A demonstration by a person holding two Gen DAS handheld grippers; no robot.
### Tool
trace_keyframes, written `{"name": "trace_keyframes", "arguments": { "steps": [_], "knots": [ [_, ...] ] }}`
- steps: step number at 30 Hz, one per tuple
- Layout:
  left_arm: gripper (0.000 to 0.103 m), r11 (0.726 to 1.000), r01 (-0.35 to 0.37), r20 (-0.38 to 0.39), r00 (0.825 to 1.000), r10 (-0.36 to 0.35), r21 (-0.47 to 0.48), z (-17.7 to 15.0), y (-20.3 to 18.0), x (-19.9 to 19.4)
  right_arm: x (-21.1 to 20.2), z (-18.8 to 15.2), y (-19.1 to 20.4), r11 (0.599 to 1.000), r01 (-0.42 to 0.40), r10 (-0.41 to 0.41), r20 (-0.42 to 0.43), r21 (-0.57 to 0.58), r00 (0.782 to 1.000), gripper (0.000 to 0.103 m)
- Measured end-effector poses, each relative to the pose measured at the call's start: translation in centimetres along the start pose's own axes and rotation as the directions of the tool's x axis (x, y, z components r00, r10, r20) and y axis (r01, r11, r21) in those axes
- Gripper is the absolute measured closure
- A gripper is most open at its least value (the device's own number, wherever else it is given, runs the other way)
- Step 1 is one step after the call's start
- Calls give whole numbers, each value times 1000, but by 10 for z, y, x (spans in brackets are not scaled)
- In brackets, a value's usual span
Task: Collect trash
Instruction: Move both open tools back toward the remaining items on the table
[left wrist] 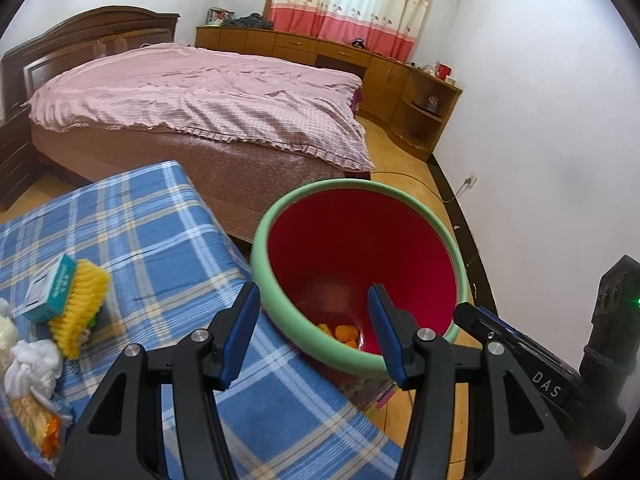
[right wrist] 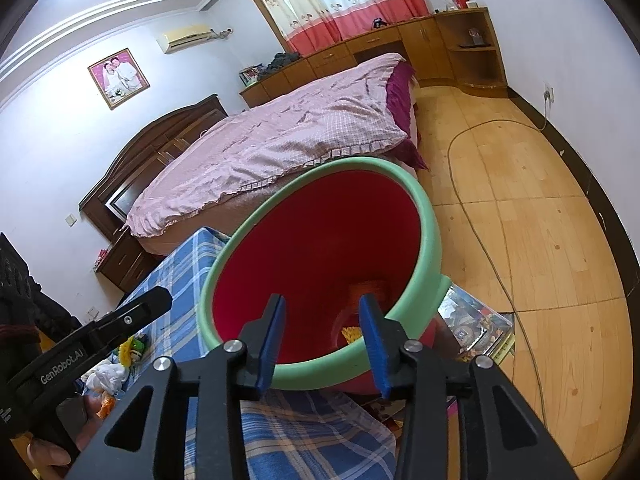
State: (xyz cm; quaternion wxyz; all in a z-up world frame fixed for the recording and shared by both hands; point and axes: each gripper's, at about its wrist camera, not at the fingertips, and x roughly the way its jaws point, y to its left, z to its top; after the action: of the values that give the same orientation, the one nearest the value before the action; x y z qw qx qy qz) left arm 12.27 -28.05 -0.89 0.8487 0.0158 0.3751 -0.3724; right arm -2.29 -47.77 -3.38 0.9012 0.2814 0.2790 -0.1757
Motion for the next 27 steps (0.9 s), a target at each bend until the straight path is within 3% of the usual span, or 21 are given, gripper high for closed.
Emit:
{"name": "trace_keyframes", "arguments": {
  "steps": [15,27],
  "knots": [
    [47,988,-118,68,990,125,-95,-9,42,-61,-19,-7,48,996,-61,62,7,-60,998,48],
    [47,953,-226,116,961,253,-202,-21,86,-110,-24,-17,98,979,-148,146,-27,-140,989,37]
  ]
}}
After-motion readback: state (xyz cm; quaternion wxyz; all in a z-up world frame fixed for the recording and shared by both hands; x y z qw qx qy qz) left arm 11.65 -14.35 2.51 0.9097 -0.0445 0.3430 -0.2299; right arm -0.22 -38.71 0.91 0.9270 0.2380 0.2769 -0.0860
